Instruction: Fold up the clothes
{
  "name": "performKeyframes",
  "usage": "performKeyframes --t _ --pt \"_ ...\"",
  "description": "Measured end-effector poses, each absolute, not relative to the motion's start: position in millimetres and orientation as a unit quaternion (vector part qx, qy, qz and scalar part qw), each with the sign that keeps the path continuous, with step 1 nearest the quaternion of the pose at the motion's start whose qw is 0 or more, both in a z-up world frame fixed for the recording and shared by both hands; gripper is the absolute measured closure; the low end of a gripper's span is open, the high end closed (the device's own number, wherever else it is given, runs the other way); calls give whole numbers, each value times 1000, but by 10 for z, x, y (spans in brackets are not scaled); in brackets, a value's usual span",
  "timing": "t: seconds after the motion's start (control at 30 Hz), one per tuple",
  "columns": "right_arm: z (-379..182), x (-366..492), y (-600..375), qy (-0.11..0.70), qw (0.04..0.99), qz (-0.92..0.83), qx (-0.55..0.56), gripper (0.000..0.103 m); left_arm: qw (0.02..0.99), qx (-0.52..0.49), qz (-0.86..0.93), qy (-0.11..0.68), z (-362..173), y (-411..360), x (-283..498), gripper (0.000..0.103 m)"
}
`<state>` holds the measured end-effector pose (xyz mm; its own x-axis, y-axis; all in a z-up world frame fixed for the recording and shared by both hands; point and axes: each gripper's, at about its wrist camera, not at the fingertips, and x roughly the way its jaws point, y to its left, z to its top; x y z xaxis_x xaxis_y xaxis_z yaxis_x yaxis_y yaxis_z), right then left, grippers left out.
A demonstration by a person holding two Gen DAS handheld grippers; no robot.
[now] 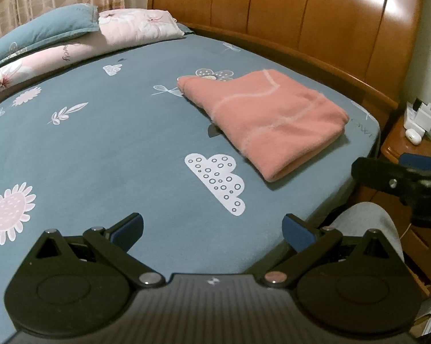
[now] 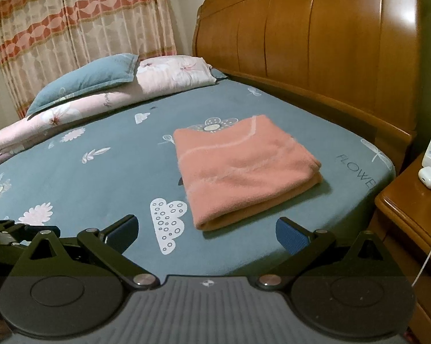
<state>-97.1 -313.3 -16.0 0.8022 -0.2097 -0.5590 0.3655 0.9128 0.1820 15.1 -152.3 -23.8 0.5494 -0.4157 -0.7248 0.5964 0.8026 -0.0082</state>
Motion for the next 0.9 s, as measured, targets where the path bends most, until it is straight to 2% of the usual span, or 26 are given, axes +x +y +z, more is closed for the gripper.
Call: performKeyframes --t 0.9 --pt "-177 -942 -3113 281 938 -150 137 0 873 116 -289 376 -240 -1488 167 1"
